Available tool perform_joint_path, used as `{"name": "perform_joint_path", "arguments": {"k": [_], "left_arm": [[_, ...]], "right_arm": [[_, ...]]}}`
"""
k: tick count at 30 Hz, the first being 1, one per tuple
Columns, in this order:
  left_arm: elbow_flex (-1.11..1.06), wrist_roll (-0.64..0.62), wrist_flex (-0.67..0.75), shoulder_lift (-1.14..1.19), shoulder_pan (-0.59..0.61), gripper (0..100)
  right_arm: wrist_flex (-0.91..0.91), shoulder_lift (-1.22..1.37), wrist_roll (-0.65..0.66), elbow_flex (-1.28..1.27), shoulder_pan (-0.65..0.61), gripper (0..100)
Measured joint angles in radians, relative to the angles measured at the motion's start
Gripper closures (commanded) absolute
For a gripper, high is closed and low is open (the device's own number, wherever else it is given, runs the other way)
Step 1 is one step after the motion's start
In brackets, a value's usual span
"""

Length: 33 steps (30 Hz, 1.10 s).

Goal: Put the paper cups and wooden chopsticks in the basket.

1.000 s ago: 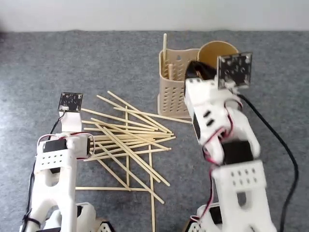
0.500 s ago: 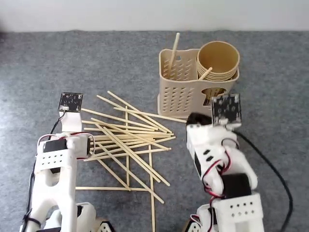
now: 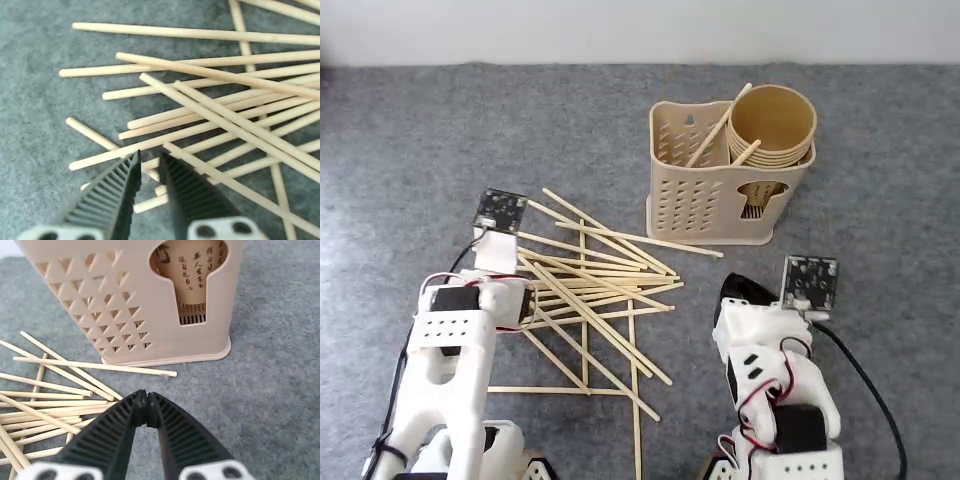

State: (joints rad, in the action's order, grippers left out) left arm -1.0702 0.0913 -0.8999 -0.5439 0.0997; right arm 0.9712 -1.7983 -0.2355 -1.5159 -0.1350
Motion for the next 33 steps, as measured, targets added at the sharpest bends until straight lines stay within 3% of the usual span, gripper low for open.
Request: {"name": "perform_joint_path", "arguments": {"k": [10,19,33], "left_arm": [[0.282,-0.278,-0.258,0.000,-0.127,85],[0.354,-0.400,-0.278,0.023,-0.167,85],[0.638,-0.408,-0.333,0.667,-0.167,86]], "right_arm": [[0.049,-0.003,-0.011,0.000,0.000,98.9],[0.049,-0.003,-0.011,0.000,-0.002,98.9],[0.049,-0.002,-0.011,-0.020,0.002,98.9]]}}
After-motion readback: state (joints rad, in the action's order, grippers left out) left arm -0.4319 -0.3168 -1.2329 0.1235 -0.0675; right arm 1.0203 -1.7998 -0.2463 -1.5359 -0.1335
